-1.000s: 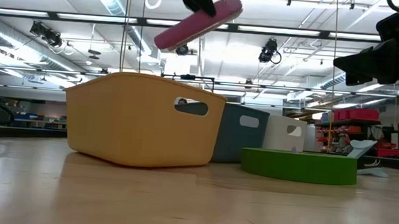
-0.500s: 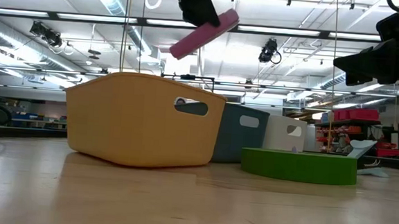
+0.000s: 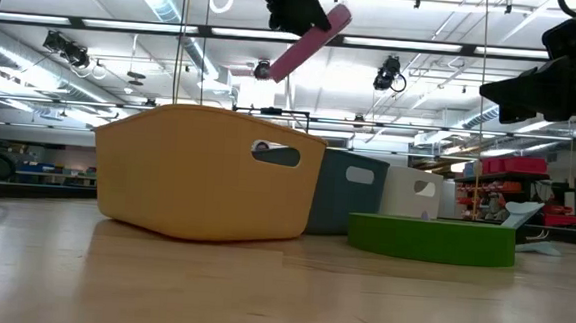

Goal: Pick and place Stapler, Stapler remover, tape
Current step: Put the pink stapler into the white bin

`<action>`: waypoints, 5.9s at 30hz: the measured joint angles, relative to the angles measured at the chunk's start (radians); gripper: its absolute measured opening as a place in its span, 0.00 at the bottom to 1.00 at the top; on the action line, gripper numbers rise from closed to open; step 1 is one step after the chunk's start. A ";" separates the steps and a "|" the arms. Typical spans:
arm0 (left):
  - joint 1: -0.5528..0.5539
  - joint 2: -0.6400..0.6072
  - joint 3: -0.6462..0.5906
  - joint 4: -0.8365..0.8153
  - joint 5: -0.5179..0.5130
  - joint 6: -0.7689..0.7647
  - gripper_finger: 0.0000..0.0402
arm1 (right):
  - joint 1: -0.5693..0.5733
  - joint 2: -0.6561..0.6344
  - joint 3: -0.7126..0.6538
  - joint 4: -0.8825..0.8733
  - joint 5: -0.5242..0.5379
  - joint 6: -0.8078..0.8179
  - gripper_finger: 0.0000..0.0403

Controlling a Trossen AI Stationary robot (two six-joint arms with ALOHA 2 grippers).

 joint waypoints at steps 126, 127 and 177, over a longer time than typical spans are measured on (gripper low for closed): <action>-0.035 0.000 0.000 0.268 0.436 -0.168 0.69 | -0.180 0.875 0.693 0.557 0.128 0.323 0.75; -0.035 0.000 0.000 0.269 0.436 -0.168 0.69 | -0.180 0.878 0.693 0.559 0.151 0.342 0.75; -0.035 0.000 0.000 0.267 0.436 -0.214 0.69 | -0.227 1.107 0.693 0.889 -0.034 0.296 0.96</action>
